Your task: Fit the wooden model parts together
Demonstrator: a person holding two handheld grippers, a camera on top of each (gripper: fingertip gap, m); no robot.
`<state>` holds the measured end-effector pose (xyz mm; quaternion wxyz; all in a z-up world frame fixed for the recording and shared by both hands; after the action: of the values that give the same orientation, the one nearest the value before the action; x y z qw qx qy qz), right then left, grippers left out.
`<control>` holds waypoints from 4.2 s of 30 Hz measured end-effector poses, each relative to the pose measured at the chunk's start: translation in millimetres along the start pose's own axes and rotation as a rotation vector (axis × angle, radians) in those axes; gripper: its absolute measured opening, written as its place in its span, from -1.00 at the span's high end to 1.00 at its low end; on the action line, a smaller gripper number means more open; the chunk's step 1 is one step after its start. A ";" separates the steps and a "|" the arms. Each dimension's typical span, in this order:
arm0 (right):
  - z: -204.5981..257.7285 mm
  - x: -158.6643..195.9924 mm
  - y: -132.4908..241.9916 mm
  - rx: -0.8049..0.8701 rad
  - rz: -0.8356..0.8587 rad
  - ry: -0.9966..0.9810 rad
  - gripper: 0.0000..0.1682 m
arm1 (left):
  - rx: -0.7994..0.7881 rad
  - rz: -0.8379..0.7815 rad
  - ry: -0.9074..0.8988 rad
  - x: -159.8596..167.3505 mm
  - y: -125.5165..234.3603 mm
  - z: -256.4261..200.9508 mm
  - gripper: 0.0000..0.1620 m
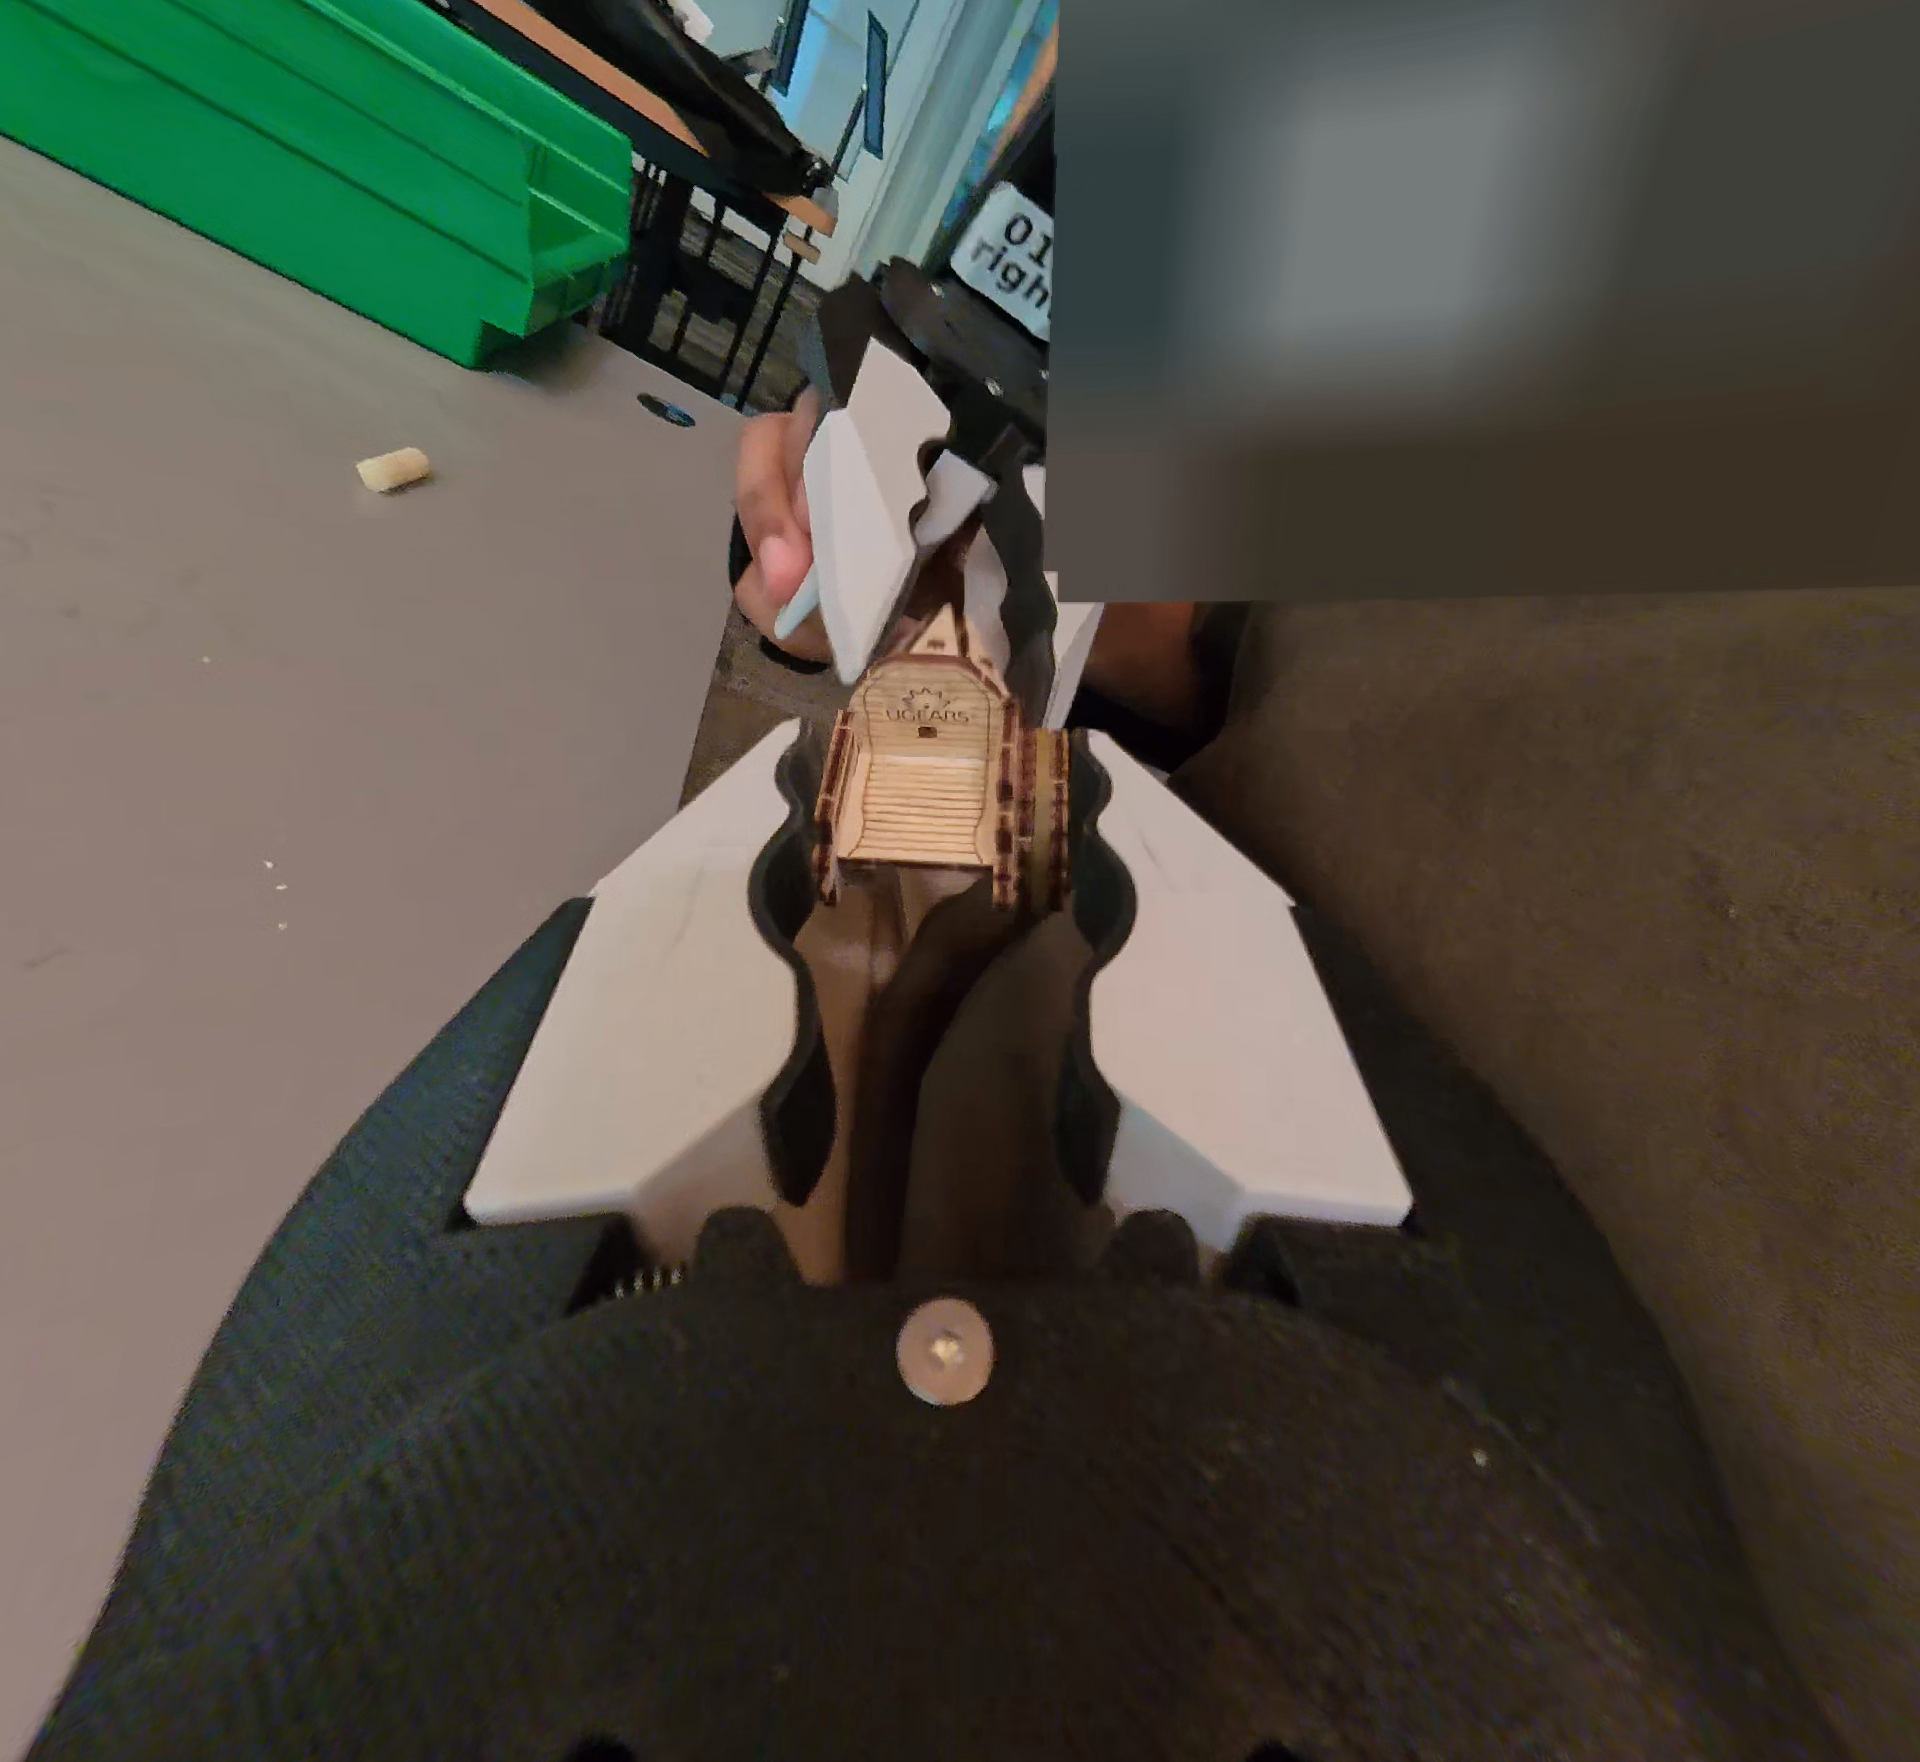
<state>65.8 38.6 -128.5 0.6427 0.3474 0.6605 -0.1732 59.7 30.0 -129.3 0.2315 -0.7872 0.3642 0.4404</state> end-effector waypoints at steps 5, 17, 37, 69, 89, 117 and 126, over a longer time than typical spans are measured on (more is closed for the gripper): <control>-4.6 5.7 -1.1 0.031 0.027 0.025 0.56 | 0.000 -0.024 0.013 -3.6 2.6 0.8 0.47; -8.4 -5.9 6.6 0.026 -0.043 -0.028 0.73 | -0.018 -0.030 0.008 -4.4 3.1 3.3 0.47; -23.1 -9.1 15.7 0.035 -0.095 -0.152 0.67 | -0.024 -0.112 0.000 -17.2 9.6 4.0 0.46; -24.5 -15.9 14.5 0.033 -0.128 -0.220 0.80 | -0.180 -0.046 -0.333 -17.0 7.3 3.2 0.46; 3.0 -9.1 1.7 0.012 -0.061 0.051 0.56 | 0.048 -0.055 -0.040 -9.3 0.4 -10.3 0.47; -4.8 -10.0 2.1 0.141 -0.030 0.200 0.61 | 0.056 -0.105 0.057 -14.1 3.2 -4.2 0.47; 0.2 -10.5 1.4 0.110 -0.037 0.195 0.64 | 0.078 -0.107 0.079 -13.1 1.6 -6.4 0.47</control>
<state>66.2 36.9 -118.1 0.5518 0.3852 0.7158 -0.1865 57.3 29.5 -114.8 0.2706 -0.8127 0.3475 0.3815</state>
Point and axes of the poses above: each gripper's, where its closed fingertips meet, y back along the fingers, x out of its underside, z = x × y across the jaws, the point moved 1 cm from there along y, back along the fingers, and after that the axes turned 7 degrees about x, right-handed, at the moved point
